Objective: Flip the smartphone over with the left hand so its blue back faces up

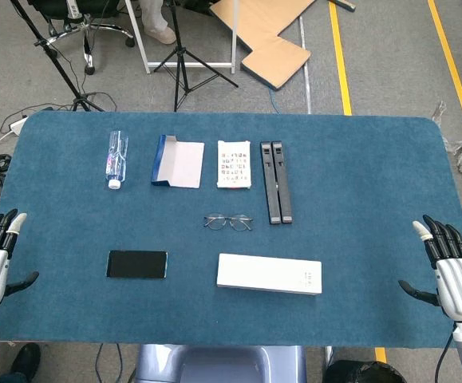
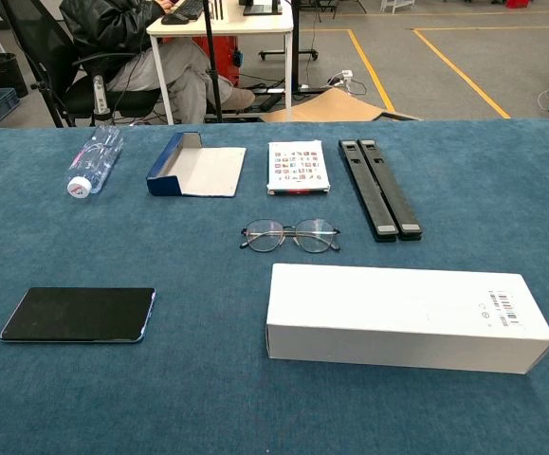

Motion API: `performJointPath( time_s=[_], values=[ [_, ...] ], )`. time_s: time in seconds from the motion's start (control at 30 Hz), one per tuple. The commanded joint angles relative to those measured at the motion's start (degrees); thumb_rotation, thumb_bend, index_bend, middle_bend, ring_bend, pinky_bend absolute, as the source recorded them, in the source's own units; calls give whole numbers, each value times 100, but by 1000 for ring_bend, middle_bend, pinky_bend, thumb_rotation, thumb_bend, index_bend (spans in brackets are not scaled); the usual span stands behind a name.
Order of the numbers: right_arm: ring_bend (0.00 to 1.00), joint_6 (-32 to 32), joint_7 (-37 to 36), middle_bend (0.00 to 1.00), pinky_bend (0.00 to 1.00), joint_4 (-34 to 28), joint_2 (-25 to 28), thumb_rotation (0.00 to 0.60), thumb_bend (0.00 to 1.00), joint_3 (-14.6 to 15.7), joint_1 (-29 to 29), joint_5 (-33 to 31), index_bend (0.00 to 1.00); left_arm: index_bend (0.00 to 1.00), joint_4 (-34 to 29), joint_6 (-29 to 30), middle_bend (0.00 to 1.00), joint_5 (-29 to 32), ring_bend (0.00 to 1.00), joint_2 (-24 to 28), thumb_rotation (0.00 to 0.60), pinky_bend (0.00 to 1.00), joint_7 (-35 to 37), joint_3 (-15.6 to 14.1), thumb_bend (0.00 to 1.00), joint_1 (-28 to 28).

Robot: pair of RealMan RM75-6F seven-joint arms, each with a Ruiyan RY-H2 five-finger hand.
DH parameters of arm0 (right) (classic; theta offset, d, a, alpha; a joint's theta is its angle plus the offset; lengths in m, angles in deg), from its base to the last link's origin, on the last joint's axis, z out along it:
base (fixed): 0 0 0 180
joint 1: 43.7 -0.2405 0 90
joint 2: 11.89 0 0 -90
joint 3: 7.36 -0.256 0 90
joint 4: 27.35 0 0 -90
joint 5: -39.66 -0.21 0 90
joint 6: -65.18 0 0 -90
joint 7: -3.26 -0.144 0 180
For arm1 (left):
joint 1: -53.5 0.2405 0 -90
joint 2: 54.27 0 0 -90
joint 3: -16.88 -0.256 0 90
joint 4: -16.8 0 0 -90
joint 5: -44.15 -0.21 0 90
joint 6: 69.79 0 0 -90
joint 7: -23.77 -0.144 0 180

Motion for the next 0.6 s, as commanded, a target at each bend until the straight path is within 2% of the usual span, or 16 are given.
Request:
performJointPath(
  time_s=[0.03, 0.3, 0.47, 0.6],
  values=[
    [0, 0, -30, 0, 0, 0, 7, 600, 0, -4, -3, -1, 25, 0, 3, 9, 0, -12, 0, -5, 600, 0, -7, -5, 100, 5],
    [0, -14, -78, 0, 0, -68, 40, 600, 0, 13, 1, 6, 31, 0, 189, -240, 0, -110, 0, -142, 600, 0, 76, -97, 109, -100],
    [0, -21, -173, 0, 0, -55, 81, 600, 0, 21, 36, -64, 35, 0, 354, -987, 0, -173, 0, -537, 600, 0, -133, -294, 239, -427],
    [0, -26, -285, 0, 0, -42, 108, 600, 0, -2, 30, -90, 38, 0, 583, -1822, 0, 189, 0, -1197, 600, 0, -428, -241, 327, -856]
  ],
)
